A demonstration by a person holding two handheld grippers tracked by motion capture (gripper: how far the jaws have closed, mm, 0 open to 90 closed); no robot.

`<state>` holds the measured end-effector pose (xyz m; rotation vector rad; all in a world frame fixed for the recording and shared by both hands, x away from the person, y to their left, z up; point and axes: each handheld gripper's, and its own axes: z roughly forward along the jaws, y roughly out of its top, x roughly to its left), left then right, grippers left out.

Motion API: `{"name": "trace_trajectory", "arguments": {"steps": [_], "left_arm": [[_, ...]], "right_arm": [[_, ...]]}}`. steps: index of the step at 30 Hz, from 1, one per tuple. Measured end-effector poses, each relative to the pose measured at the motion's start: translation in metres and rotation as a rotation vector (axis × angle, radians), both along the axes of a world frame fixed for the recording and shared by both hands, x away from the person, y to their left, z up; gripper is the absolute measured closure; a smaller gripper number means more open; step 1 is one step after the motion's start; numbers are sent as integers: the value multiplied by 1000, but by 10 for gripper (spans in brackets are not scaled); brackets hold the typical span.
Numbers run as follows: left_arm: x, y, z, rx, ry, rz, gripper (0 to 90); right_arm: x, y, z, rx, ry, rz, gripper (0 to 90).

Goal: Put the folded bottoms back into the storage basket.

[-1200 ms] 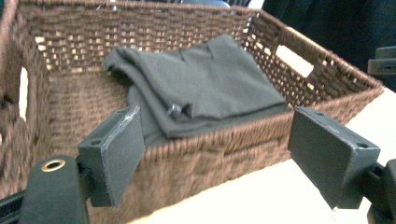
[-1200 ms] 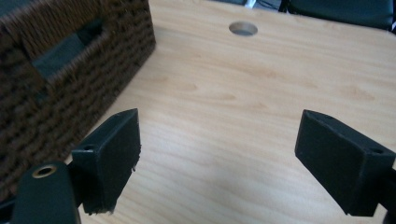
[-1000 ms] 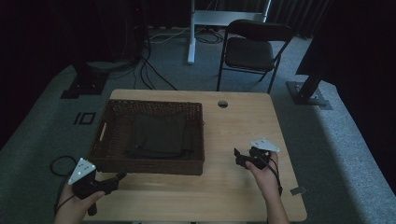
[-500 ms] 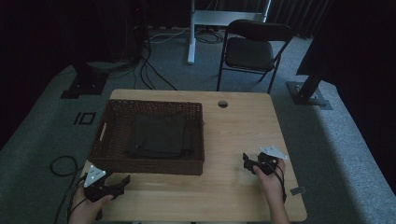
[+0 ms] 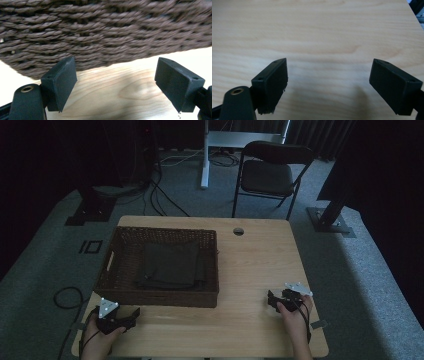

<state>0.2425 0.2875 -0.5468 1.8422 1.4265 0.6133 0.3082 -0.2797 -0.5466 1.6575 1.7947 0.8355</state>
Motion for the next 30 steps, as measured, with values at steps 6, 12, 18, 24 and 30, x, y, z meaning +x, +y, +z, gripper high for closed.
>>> {"name": "trace_trajectory", "arguments": {"steps": [6, 12, 18, 24, 30], "left_arm": [[2, -1, 0, -5, 15, 19, 177], [3, -1, -2, 77, 72, 47, 177], [6, -5, -3, 89, 79, 75, 145], [8, -8, -3, 86, 80, 104, 142], [7, -8, -3, 86, 80, 108, 144]], "right_arm": [[-3, -8, -5, -38, 21, -19, 146], [-6, -16, -6, -18, 40, -41, 141], [-8, -17, -7, -2, 47, -45, 139], [-10, -17, -7, 2, 47, -65, 134], [-12, -19, -7, 17, 43, -59, 129]]}}
